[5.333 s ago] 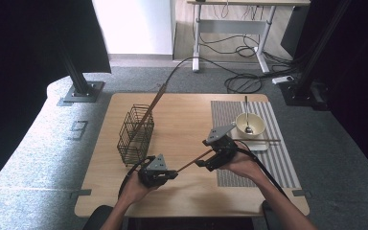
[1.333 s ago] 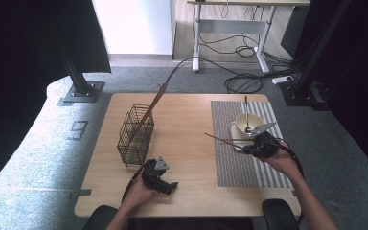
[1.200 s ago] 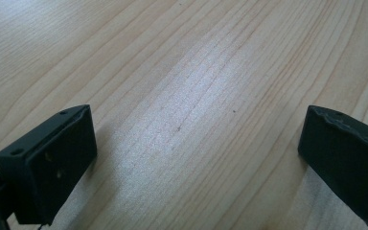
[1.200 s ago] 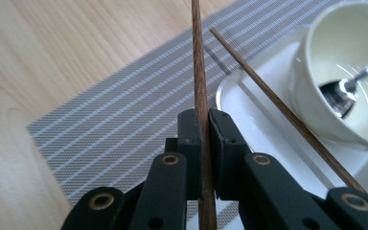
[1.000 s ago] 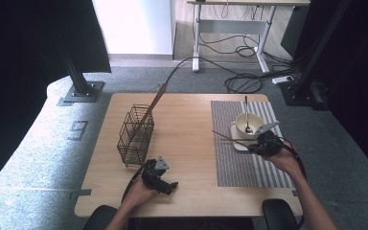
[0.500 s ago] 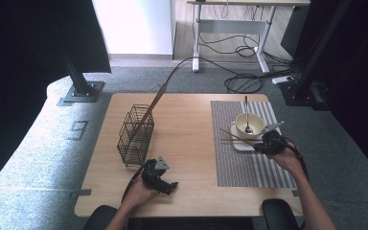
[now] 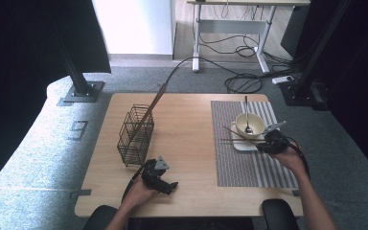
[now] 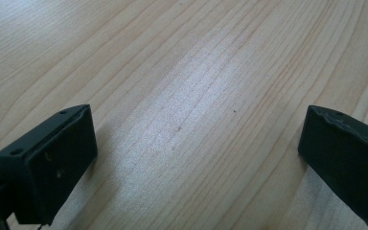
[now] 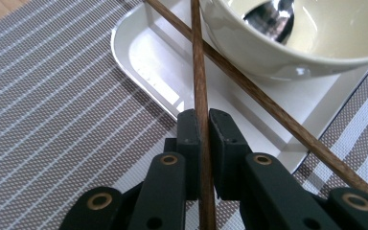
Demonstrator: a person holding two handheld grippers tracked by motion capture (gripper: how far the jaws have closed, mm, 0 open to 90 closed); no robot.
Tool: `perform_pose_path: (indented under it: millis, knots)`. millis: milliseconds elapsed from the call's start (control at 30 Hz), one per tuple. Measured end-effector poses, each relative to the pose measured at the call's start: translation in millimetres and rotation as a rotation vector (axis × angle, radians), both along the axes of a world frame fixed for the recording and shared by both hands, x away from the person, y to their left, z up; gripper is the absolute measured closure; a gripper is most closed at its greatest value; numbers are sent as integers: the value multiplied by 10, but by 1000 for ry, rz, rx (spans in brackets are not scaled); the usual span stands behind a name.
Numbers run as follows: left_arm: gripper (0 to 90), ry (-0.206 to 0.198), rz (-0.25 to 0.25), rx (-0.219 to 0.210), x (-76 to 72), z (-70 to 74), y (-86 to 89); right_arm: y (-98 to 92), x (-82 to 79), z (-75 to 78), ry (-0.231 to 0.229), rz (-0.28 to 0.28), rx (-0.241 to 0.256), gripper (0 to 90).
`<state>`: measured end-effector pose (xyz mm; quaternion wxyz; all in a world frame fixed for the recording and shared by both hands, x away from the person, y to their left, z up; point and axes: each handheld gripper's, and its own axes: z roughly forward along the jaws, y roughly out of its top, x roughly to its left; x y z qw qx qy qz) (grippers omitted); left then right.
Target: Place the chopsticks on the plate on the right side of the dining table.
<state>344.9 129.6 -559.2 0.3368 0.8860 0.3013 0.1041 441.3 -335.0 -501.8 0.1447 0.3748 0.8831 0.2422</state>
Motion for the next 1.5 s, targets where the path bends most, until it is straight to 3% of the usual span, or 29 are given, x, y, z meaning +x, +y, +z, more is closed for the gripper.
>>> perform_pose_path:
  millis: [667, 1067, 1500]
  knots:
    - [0, -1, 0, 0, -1, 0, -1, -172, 113, -96, 8, -69, -18, 722]
    - [0, -1, -7, 1, -2, 0, -2, -224, 104, -116, -15, -99, -15, 643]
    - [0, -1, -13, 2, -3, 0, -3, -255, 102, -111, -60, -146, -86, 495]
